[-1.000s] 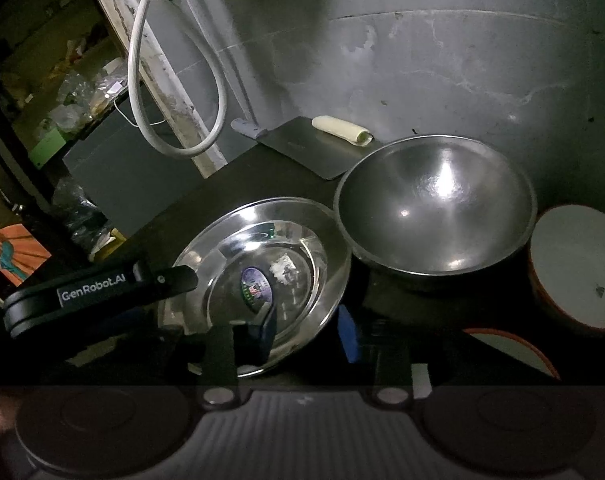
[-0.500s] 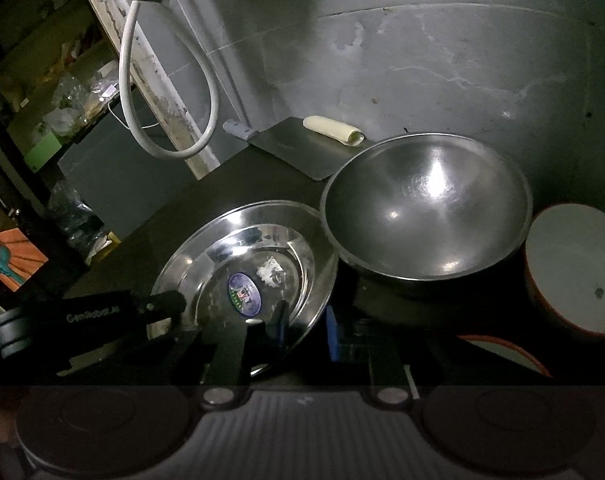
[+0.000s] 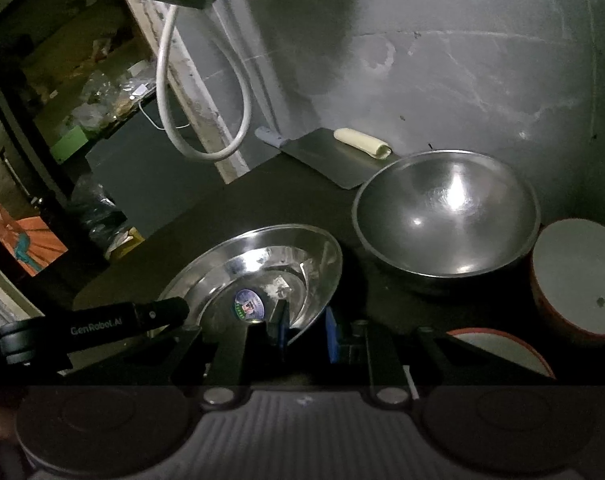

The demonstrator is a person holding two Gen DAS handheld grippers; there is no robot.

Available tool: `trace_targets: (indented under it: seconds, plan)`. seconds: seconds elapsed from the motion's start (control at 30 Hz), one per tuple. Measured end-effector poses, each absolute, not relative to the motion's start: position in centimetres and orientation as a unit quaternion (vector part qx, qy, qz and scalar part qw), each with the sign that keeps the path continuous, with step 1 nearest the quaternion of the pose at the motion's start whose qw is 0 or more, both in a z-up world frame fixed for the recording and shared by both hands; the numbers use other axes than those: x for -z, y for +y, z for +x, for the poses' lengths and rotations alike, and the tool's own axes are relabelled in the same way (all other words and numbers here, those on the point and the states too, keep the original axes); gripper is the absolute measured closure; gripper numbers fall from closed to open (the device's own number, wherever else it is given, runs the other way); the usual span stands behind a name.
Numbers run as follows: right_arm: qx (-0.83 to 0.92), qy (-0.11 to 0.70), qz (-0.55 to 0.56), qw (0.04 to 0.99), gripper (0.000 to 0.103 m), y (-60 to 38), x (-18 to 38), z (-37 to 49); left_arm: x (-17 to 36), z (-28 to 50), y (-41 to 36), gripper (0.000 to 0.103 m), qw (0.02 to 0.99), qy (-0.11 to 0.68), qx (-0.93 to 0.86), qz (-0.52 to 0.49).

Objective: Organize plates and bowls

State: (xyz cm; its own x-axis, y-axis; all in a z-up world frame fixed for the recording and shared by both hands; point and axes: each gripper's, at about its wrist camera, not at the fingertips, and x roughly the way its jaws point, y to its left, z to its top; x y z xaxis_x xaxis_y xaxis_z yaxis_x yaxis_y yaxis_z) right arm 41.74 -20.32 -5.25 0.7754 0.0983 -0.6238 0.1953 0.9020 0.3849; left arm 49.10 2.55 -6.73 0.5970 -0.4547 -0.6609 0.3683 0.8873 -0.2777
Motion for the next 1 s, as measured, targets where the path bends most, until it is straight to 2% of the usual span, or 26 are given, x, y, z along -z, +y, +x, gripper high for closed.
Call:
trace_targets:
  seconds: [0.63, 1.0]
  plan:
    - [0.005, 0.290, 0.201, 0.936, 0.081, -19.6, 1.5, 35.3, 2.7, 43.3, 3.6, 0.080, 0.901, 0.340, 0.268, -0.019]
    - [0.002, 0.296, 0.188, 0.936, 0.081, -18.7, 0.3, 29.8, 2.1, 38.3, 4.8, 0.078, 0.890, 0.352, 0.289, -0.001]
